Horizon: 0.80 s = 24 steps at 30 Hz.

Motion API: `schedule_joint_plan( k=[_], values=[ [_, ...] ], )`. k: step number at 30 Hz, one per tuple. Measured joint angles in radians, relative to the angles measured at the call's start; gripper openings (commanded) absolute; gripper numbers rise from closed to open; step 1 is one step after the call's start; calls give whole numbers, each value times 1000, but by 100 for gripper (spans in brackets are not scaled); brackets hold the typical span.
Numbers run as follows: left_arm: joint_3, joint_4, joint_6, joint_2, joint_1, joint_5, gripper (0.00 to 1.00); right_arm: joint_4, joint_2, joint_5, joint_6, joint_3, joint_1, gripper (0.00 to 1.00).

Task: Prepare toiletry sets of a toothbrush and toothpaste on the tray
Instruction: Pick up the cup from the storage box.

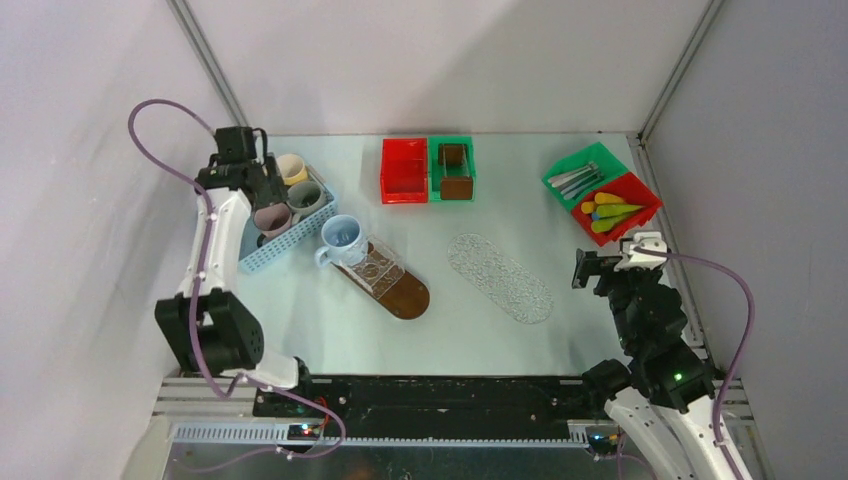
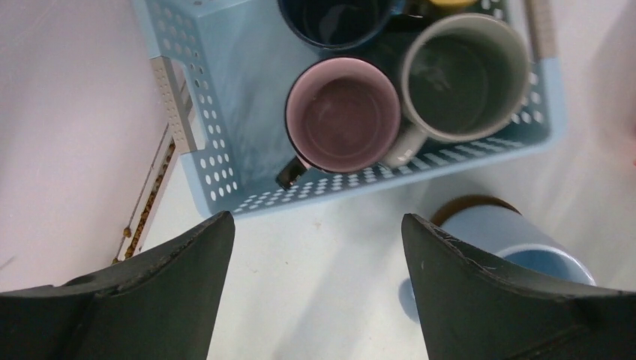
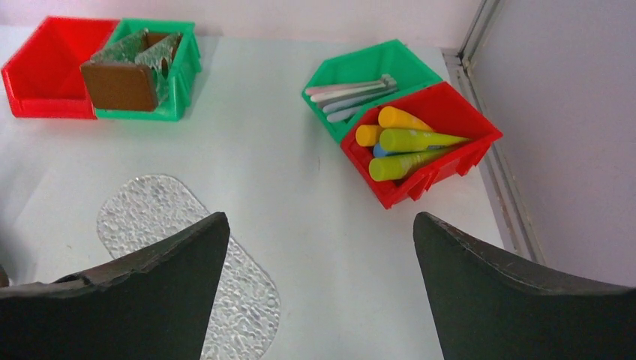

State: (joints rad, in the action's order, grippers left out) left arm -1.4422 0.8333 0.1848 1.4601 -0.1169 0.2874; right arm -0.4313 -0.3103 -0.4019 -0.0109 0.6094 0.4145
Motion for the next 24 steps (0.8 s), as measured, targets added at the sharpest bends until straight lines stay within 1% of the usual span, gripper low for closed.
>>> schedule_joint_plan(
  k=[2, 7, 11, 14, 15, 16, 18, 20, 24],
  values=[
    [-13, 0, 0, 48, -36, -10, 87, 16, 15, 0, 0, -5, 0, 94],
    [-32, -3, 0, 156, -100, -30, 80, 53, 33, 2, 0, -19, 0, 93],
    [-68, -8, 0, 251, -143, -41, 73, 66, 48, 6, 1, -34, 0, 92],
    [-113, -16, -1, 332, -170, -53, 65, 70, 50, 13, 0, -39, 0, 92],
    [-126, -17, -1, 354, -175, -55, 65, 72, 50, 14, 1, -40, 0, 92],
    [-140, -18, -2, 381, -180, -58, 61, 73, 50, 14, 0, -42, 0, 92],
    [-161, -19, -3, 420, -185, -60, 58, 75, 50, 16, 4, -42, -1, 92],
    [-178, -21, -5, 454, -188, -64, 56, 76, 50, 17, 12, -42, -1, 91],
    [-189, -25, -10, 509, -190, -82, 49, 77, 50, 17, 21, -42, -1, 91]
  ],
)
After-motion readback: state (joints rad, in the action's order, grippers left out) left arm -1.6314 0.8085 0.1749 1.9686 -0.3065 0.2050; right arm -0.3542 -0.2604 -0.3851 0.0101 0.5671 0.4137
